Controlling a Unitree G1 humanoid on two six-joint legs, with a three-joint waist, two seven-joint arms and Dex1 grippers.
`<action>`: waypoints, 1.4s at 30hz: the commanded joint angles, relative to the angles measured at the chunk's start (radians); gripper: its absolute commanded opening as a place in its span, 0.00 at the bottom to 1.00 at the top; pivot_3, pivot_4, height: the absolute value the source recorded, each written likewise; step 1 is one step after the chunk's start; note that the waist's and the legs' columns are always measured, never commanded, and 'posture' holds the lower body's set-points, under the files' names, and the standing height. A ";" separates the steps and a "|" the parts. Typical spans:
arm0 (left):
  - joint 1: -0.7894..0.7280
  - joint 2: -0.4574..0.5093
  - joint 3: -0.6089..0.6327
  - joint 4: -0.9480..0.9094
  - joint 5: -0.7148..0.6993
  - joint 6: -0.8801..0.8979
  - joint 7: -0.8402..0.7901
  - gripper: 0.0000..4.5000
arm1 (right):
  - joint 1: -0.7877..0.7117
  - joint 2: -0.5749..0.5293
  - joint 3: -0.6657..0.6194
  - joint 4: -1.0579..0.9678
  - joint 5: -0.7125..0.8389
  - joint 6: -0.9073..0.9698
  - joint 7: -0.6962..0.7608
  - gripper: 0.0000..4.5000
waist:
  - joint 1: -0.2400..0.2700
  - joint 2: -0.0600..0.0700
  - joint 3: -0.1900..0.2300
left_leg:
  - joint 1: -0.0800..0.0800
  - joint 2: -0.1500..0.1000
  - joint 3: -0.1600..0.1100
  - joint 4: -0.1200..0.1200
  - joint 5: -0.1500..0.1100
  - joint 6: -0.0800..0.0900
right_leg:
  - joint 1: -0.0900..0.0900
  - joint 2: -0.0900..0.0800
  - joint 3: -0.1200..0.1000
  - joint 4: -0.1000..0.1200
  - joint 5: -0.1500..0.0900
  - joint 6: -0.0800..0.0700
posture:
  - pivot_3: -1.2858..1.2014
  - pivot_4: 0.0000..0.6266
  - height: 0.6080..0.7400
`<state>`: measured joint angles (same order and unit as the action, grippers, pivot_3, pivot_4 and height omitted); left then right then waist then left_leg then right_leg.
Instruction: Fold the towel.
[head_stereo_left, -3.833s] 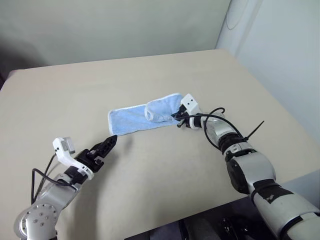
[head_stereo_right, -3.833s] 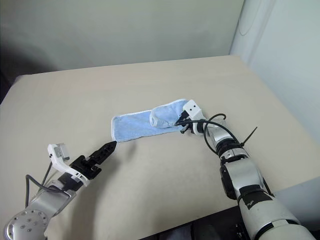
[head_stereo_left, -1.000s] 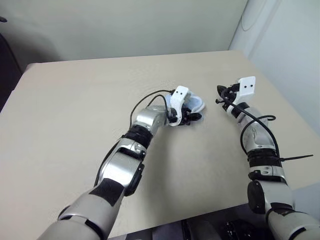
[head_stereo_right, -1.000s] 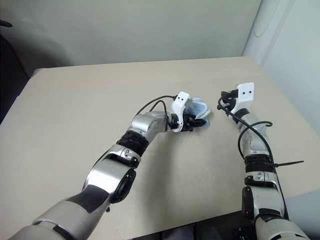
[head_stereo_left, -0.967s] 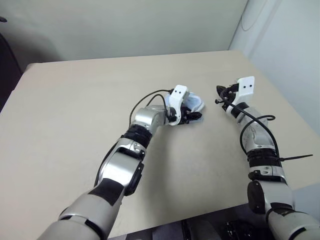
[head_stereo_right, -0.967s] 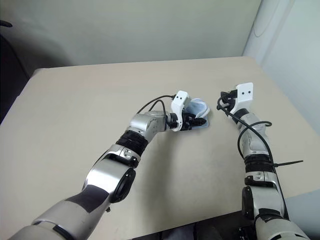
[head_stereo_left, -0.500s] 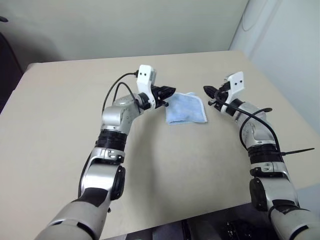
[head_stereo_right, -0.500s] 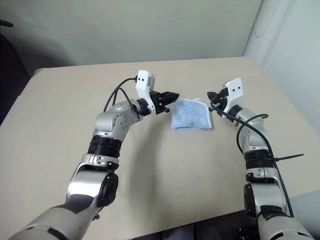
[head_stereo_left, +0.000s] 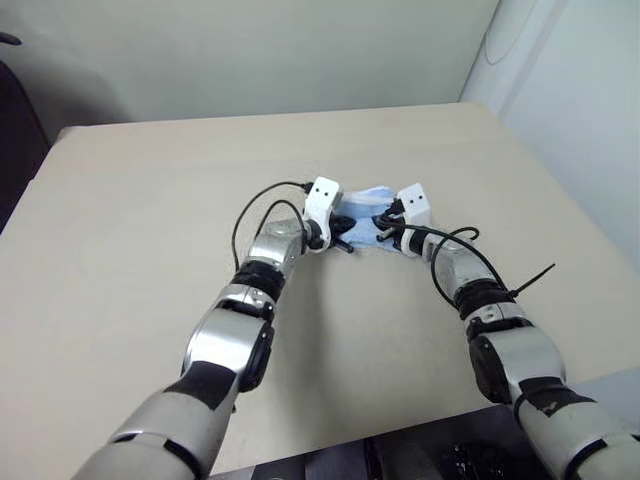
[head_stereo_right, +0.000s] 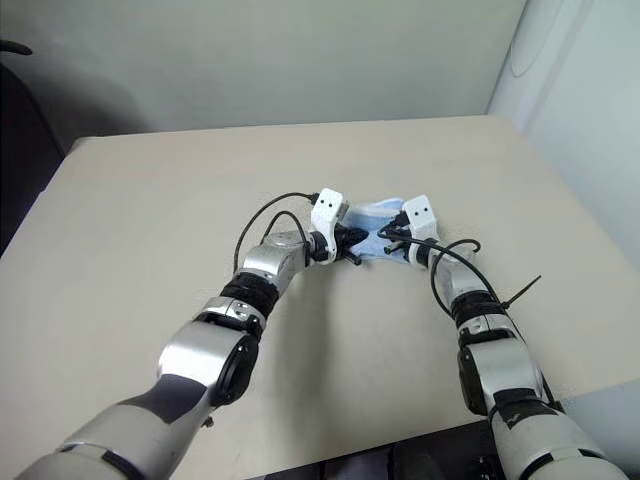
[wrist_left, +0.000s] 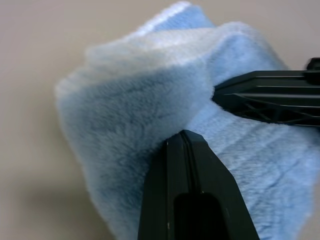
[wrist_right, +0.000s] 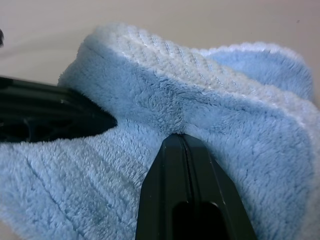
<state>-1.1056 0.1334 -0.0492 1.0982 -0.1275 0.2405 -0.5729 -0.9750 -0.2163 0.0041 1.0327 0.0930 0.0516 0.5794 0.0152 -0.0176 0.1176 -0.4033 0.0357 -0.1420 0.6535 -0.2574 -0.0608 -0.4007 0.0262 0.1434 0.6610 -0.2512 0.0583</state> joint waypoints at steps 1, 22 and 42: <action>-0.005 0.013 0.092 0.004 -0.053 -0.031 -0.006 0.01 | 0.002 -0.022 -0.018 -0.028 -0.002 -0.047 0.012 0.00 | -0.001 0.000 0.000 | 0.000 0.000 0.000 0.000 -0.001 0.001 | 0.000 0.000 0.000 0.000 0.000 0.000 | 0.52 0.24 1.00; 0.762 0.396 0.572 -1.261 -0.542 0.581 0.071 0.00 | -0.067 -0.170 -0.099 -0.160 0.159 0.483 0.128 0.99 | -0.011 0.000 0.000 | -0.009 0.002 0.005 0.002 0.005 -0.007 | -0.011 0.000 -0.003 0.002 0.003 -0.001 | 0.52 0.24 1.00; 0.909 0.268 0.538 -1.429 -0.655 0.587 0.262 0.00 | -0.238 -0.113 -0.252 0.162 0.200 0.442 0.124 0.32 | -0.007 0.000 0.000 | -0.009 0.002 0.005 -0.001 0.006 -0.008 | -0.012 0.000 -0.005 0.002 0.003 -0.003 | 0.52 0.24 1.00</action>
<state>-0.1960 0.4060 0.4923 -0.2903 -0.7627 0.8491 -0.3187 -1.1797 -0.3033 -0.2026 1.2137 0.2523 0.4642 0.7113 0.0083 -0.0175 0.1174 -0.4127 0.0377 -0.1365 0.6522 -0.2518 -0.0686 -0.4124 0.0263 0.1385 0.6626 -0.2481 0.0549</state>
